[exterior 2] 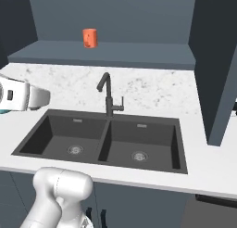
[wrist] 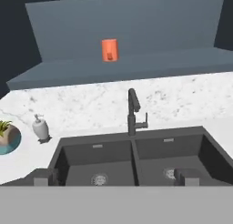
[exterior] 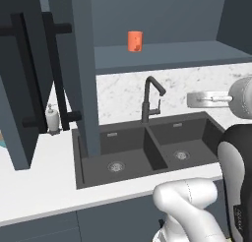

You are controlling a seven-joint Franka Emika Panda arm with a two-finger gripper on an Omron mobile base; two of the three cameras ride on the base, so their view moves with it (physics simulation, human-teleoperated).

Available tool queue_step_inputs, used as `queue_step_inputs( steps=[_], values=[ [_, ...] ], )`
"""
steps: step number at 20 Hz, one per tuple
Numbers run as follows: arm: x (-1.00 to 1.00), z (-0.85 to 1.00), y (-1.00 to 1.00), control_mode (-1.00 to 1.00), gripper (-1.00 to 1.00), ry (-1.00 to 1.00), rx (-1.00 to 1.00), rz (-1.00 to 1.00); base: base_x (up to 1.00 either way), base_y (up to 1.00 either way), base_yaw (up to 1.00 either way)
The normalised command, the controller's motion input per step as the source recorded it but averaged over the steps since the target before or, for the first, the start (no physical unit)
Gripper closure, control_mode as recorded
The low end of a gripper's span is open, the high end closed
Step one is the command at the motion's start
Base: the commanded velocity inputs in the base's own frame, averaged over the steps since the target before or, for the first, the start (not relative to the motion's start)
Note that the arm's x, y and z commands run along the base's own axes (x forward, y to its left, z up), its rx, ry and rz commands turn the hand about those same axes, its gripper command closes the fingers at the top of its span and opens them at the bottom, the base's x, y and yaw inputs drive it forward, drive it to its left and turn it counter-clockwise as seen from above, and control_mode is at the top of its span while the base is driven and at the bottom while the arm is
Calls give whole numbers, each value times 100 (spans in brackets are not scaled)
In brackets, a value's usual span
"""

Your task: Gather all objects into one cabinet and sort the glasses and bowls to opposite sides.

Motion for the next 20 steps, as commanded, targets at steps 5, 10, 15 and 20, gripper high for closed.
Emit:
queue_step_inputs(
  steps=[5, 10, 15, 20],
  values=[
    [14, 50, 0, -100, -100, -29, 1, 0, 0, 0, 0],
    [32, 24, 3, -100, -100, -20, 0, 0, 0, 0, 0],
    [67, 16, 3, -100, -100, -2, 0, 0, 0, 0, 0],
    [74, 1, 0, -100, -100, 0, 1, 0, 0, 0, 0]
  ],
)
